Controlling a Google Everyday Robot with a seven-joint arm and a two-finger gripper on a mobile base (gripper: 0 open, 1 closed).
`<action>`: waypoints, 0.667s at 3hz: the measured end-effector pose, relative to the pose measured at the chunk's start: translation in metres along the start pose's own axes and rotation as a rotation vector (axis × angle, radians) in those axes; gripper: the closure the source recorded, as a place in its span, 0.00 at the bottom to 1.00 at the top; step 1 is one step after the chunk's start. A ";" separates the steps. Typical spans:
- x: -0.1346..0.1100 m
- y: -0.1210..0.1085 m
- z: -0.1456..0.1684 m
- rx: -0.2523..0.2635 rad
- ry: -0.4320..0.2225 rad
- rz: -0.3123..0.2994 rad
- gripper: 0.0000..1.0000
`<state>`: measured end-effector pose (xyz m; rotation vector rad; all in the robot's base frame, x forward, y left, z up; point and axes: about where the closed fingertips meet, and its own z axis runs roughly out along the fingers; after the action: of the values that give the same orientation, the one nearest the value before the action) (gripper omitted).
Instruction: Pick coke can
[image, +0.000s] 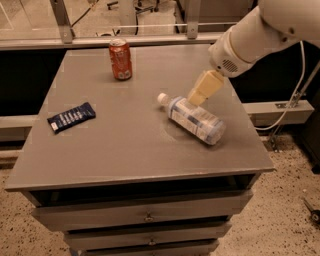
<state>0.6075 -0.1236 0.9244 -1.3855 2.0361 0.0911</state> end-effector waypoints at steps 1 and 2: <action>-0.041 -0.011 0.035 -0.021 -0.101 0.055 0.00; -0.080 -0.013 0.066 -0.070 -0.197 0.108 0.00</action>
Offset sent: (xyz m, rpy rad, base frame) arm 0.0882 0.1301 0.0004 0.3652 0.0302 0.0271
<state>0.6681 -0.0380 0.9212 -1.2553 1.9571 0.3358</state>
